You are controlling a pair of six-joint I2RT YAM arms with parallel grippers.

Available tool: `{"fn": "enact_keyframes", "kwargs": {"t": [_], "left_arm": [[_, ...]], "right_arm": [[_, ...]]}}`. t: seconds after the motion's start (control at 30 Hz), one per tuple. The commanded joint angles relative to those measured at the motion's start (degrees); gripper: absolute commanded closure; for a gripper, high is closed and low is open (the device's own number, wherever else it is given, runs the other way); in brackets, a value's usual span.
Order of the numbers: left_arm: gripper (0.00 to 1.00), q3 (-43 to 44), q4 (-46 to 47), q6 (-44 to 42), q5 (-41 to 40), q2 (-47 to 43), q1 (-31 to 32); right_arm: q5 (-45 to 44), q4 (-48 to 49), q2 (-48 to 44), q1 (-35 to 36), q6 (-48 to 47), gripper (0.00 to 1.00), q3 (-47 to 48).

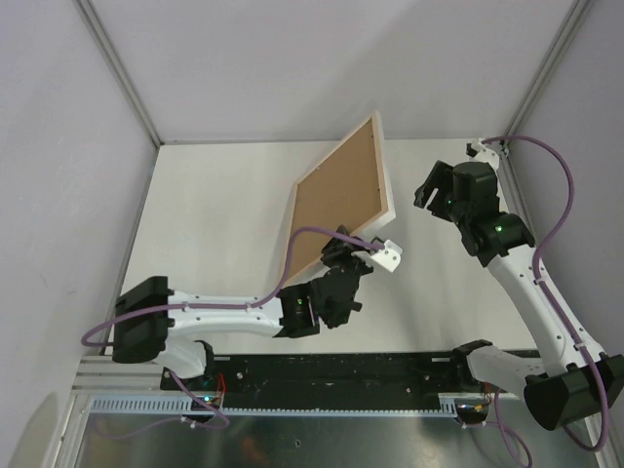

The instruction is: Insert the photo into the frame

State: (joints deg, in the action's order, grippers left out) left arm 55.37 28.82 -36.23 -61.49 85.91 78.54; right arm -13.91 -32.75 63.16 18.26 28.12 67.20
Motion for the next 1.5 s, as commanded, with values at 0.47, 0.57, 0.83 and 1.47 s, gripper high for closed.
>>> {"fn": "enact_keyframes", "kwargs": {"t": [0.47, 0.57, 0.83, 1.47], "left_arm": [[1.00, 14.3, -26.9, 38.0, 29.9, -20.1, -15.1], [1.00, 12.6, -28.2, 43.7, 36.4, -22.8, -20.2], [1.00, 7.1, -28.4, 53.9, 48.7, -27.9, -32.4], [1.00, -20.5, -18.6, 79.9, 60.7, -34.2, -53.2]], "right_arm": [[2.8, 7.5, 0.0, -3.4, 4.1, 0.27, -7.5], [3.2, 8.2, 0.6, -3.4, 4.3, 0.27, -8.3], [3.8, 9.7, 1.3, -3.4, 4.6, 0.27, -10.6], [5.3, 13.1, 3.1, -2.1, 5.2, 0.29, -15.5]]}}
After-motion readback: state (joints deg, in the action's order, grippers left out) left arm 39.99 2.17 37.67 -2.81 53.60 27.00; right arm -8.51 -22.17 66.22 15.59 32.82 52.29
